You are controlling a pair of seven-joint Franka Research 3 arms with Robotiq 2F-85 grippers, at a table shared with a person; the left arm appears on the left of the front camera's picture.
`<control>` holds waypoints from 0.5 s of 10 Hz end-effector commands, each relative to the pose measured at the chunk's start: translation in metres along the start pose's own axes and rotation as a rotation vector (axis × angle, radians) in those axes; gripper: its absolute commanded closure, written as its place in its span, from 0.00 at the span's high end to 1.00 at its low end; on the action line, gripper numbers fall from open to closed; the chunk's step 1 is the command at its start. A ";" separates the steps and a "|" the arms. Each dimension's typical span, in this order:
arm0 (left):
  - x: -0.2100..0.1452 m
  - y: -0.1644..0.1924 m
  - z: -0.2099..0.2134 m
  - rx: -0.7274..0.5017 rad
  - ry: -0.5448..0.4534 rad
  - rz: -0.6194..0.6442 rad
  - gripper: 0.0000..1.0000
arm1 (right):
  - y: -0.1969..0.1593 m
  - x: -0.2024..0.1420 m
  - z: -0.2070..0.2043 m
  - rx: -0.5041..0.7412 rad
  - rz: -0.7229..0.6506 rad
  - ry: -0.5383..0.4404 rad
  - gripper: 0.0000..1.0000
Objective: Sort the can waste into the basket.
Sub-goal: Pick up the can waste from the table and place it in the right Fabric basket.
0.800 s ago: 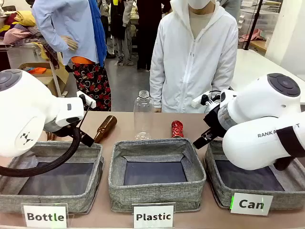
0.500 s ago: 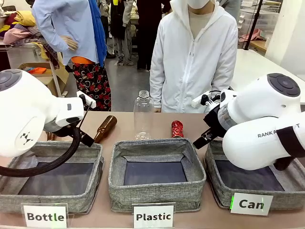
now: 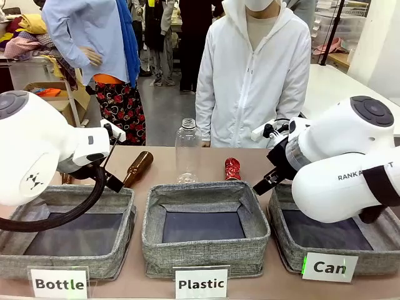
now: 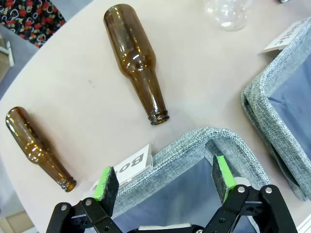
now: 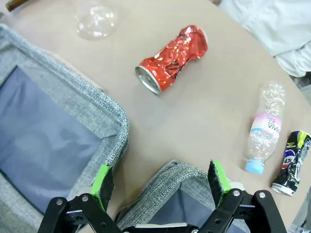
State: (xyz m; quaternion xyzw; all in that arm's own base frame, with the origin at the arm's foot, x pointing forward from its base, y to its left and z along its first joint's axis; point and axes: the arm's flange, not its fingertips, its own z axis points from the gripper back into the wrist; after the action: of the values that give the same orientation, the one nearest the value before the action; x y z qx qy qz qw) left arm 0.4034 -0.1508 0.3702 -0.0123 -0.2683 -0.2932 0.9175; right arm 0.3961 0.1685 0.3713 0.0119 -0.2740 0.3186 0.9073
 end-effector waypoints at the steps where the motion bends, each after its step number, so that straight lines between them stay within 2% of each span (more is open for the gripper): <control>1: 0.000 0.000 0.000 0.000 0.000 -0.001 1.00 | 0.000 0.000 0.000 0.000 -0.001 0.000 1.00; 5: 0.000 0.000 0.000 0.000 0.000 -0.001 1.00 | 0.000 0.000 0.000 0.000 -0.001 0.000 1.00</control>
State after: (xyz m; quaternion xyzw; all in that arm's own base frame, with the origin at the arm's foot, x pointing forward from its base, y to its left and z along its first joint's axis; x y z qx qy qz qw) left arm 0.4034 -0.1507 0.3702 -0.0123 -0.2683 -0.2932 0.9176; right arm 0.3961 0.1685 0.3713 0.0119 -0.2740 0.3186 0.9073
